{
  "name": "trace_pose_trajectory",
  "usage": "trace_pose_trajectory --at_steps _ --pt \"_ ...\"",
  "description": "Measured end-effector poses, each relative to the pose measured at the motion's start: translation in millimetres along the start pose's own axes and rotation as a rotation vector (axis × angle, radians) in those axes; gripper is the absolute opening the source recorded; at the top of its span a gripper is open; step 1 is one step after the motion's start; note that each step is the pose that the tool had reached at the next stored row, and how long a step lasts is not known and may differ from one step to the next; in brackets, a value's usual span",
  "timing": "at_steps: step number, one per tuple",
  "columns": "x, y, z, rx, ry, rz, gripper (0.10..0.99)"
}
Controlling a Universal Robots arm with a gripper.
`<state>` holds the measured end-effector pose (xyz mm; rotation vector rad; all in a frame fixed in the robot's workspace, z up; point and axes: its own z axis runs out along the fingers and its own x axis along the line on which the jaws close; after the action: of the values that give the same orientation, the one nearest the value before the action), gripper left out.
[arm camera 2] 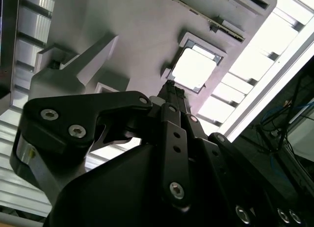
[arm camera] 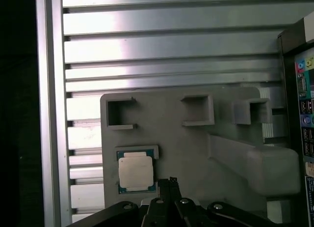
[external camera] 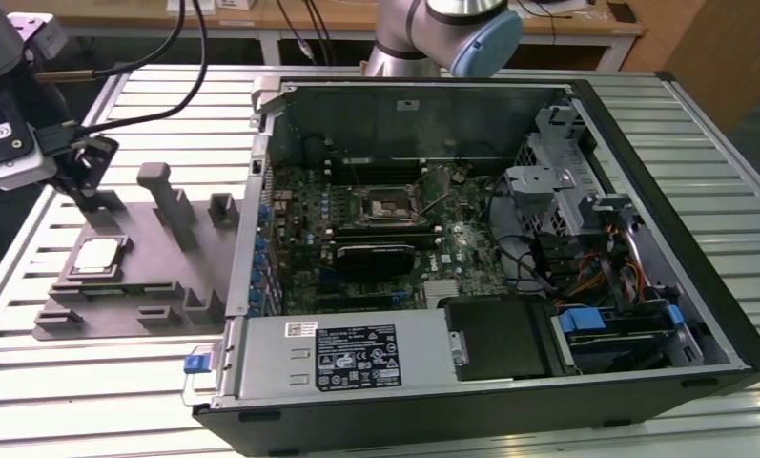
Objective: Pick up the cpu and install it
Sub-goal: 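Pick up the cpu and move it towards the insertion slot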
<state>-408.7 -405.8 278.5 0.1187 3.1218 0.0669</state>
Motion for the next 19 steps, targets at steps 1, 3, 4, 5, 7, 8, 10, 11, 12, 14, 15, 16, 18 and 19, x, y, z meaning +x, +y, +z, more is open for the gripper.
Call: trace_pose_trajectory --at_steps 1,3,4,5,7,8,10,11,12,14,15,16,18,19 --pt "0.1 -0.3 0.9 0.0 0.0001 0.0 0.106" --pt "0.5 -0.8 2.4 0.0 0.0002 0.0 0.106" --pt "0.7 -1.0 3.2 0.0 0.0001 0.0 0.106" --pt "0.9 -1.2 4.1 0.0 0.0001 0.0 0.106" --pt "1.1 -1.7 5.6 0.0 0.0 0.0 0.106" --pt "1.3 -1.8 6.3 0.0 0.0001 0.0 0.106" --pt "1.6 -2.2 7.6 0.0 0.0001 0.0 0.106" --pt "1.7 -2.4 8.2 0.0 0.0001 0.0 0.106" --pt "1.9 -2.5 8.8 0.0 0.0002 0.0 0.106" --pt "2.3 -2.9 10.0 0.0 0.0001 0.0 0.106" --pt "2.5 -3.0 10.7 0.0 0.0001 0.0 0.106" --pt "2.7 -3.2 11.3 0.0 0.0001 0.0 0.106" --pt "3.0 -3.5 12.6 0.0 0.0 0.0 0.106" --pt "3.1 -3.7 13.2 0.0 0.0001 0.0 0.106"
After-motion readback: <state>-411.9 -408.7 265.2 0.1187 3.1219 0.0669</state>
